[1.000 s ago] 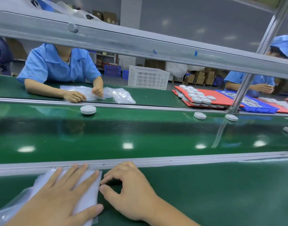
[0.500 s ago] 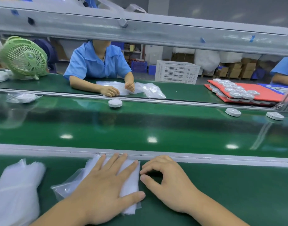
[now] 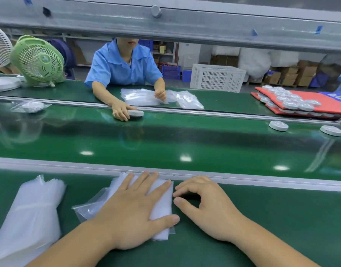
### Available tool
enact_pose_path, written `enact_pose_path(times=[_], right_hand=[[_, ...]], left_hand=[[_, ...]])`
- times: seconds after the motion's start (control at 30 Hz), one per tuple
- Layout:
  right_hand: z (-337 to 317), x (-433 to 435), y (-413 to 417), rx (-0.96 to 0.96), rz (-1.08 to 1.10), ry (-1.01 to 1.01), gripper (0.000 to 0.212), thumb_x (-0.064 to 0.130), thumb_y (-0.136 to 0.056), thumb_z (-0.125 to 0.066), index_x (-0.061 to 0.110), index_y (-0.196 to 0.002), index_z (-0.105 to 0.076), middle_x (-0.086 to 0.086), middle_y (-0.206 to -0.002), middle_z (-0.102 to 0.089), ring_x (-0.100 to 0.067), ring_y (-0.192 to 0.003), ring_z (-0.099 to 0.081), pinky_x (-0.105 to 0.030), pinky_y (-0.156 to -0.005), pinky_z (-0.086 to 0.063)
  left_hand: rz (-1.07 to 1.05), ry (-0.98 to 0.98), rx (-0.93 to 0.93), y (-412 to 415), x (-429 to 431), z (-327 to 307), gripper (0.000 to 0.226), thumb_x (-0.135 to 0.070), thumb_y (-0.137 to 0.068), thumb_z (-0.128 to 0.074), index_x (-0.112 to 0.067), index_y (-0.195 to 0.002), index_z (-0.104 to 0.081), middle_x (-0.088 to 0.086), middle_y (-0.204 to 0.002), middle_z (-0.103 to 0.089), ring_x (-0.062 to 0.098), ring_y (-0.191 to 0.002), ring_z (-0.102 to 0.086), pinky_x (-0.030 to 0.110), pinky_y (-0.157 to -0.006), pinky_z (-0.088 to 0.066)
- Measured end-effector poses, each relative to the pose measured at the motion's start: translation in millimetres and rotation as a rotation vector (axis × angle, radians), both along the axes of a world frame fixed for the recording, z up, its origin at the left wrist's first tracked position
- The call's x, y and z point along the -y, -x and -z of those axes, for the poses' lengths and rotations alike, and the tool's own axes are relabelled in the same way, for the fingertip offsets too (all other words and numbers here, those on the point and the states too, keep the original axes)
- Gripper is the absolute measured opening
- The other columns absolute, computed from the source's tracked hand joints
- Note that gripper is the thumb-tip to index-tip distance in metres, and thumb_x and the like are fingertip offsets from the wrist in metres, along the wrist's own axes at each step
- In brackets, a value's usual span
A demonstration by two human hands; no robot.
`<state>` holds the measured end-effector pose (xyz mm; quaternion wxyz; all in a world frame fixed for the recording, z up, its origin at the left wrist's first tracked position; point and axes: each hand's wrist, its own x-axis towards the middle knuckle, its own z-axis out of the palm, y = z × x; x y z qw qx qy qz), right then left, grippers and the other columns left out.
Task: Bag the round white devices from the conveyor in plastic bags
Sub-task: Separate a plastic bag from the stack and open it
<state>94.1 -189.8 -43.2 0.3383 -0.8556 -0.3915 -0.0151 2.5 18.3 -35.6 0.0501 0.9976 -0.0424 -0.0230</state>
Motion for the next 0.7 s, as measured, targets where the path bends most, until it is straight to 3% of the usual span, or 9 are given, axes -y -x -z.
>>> enact_pose_path(times=[0.27,0.47,0.7], right_hand=[[0.8,-0.1,-0.3,-0.005,-0.011,-0.005,0.02,0.057,-0.087,-0.057,0.047,-0.098,-0.07,0.039,-0.111,-0.06,0.005,-0.12,-0.05,-0.012,-0.098,-0.037],[1.0,-1.1,-0.8,0.0,-0.017,0.009,0.008,0.058,-0.087,-0.057,0.06,-0.09,-0.064,0.039,-0.112,-0.06,0.003,-0.121,-0.049,-0.014,-0.099,-0.036],[1.1,-0.8,-0.4,0.001,-0.025,0.007,0.007,0.057,-0.088,-0.058,0.059,-0.09,-0.064,0.042,-0.112,-0.059,0.005,-0.12,-0.048,-0.016,-0.1,-0.037]], left_hand=[[-0.013,0.011,-0.007,-0.5,0.4,-0.6,0.087,-0.099,-0.07,-0.001,-0.06,-0.146,0.02,-0.018,-0.161,0.028,-0.001,-0.142,0.035,0.04,-0.12,0.019],[-0.004,0.006,0.001,-0.7,-0.8,0.7,0.086,-0.098,-0.072,-0.001,-0.061,-0.146,0.019,-0.017,-0.161,0.028,-0.001,-0.142,0.035,0.04,-0.12,0.02],[-0.012,0.02,-0.001,-0.5,0.0,0.7,0.087,-0.1,-0.069,-0.001,-0.062,-0.146,0.018,-0.018,-0.161,0.027,-0.003,-0.141,0.036,0.039,-0.12,0.021]])
